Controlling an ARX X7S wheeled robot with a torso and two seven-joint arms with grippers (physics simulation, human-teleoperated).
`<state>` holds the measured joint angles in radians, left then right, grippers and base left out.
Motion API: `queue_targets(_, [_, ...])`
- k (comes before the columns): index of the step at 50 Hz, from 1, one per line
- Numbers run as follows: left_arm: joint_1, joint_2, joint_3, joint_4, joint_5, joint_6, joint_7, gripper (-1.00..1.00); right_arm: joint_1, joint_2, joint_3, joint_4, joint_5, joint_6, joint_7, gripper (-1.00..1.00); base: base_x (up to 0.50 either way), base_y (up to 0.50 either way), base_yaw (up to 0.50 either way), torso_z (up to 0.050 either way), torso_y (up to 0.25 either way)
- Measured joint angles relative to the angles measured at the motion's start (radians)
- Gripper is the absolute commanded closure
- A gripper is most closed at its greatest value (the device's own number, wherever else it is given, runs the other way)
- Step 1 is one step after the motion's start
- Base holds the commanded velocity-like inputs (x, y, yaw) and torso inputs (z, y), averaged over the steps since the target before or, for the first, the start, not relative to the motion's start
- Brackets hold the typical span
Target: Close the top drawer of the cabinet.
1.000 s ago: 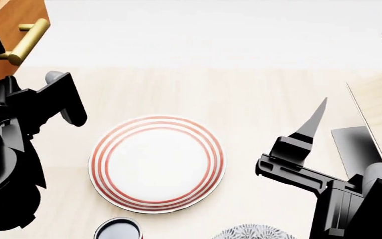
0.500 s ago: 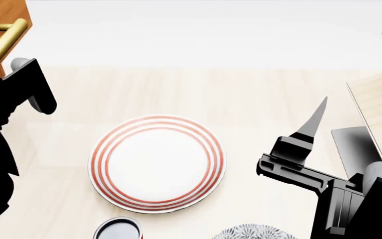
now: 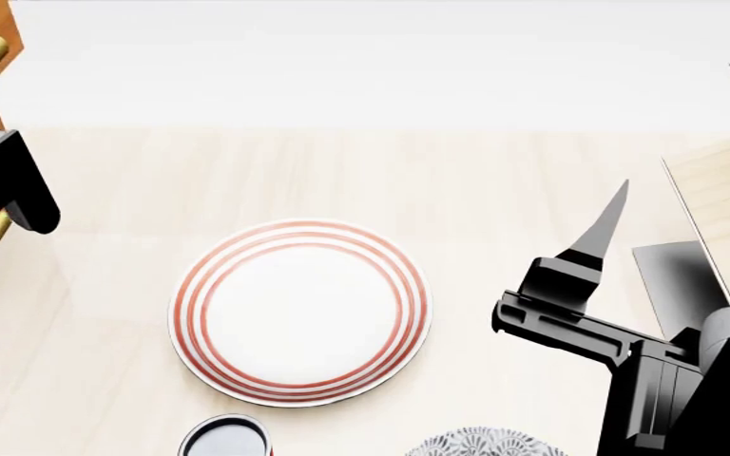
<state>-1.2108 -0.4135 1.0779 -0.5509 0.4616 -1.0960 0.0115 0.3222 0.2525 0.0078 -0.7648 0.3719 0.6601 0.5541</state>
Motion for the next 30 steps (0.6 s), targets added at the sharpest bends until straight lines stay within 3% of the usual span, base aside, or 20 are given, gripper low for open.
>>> queue_targets(30, [0.076, -0.105, -0.051, 0.075, 0.030, -0.025, -0.049, -1.00, 0.003, 0.022, 0.003, -0.020, 0.022, 0.005, 0.019, -1.00, 0.00, 0.00, 0.00, 0.000, 0.000])
